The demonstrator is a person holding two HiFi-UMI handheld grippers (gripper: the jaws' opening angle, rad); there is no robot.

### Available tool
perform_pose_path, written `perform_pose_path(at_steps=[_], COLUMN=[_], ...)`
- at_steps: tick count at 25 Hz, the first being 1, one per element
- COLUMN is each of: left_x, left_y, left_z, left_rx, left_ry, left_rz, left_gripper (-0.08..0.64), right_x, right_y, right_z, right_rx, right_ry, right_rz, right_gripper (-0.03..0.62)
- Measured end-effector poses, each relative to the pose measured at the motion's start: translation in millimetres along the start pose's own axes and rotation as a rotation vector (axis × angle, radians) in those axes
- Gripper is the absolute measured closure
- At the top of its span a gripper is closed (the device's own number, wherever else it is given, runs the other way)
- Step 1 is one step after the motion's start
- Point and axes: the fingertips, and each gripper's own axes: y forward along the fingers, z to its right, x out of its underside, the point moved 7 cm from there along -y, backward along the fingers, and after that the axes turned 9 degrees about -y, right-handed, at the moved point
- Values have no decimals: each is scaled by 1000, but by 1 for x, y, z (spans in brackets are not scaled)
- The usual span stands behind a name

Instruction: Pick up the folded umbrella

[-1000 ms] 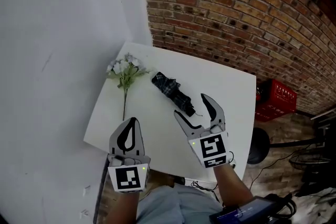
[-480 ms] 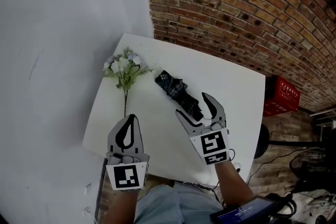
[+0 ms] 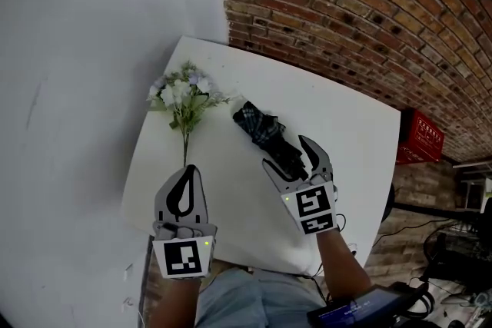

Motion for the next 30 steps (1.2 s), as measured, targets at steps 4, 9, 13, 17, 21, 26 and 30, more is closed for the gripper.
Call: perform_pose_path(at_steps=[4,9,13,17,21,26,30], left_x=[6,11,14,20,25,27,26], left_y=[9,22,30,35,39,43,47], left_z=[-7,-15,-20,-26,-27,-29,-27], left_rx=[3,9,9,8,9,7,11], left_ry=[-10,-20,-30,-35,-39,-38,-33], left_rz=[-19,-34,-45,-61,-72,-81,-81], left_gripper=[554,554,552,553,553,554,553], right_x=[12,29,41,52,59,62,67], right_y=[15,30,39,48,55,59,60], right_z=[0,0,0,-1,-4,-4,-1], right_rx=[-19,-53,-86,-105,-122,-149,-164], right_ry=[16,23,31,46,45,50,50], right_rz=[-53,-117,-164,-201,-227,-241,-246], right_gripper=[209,210,212,219,218,216,218])
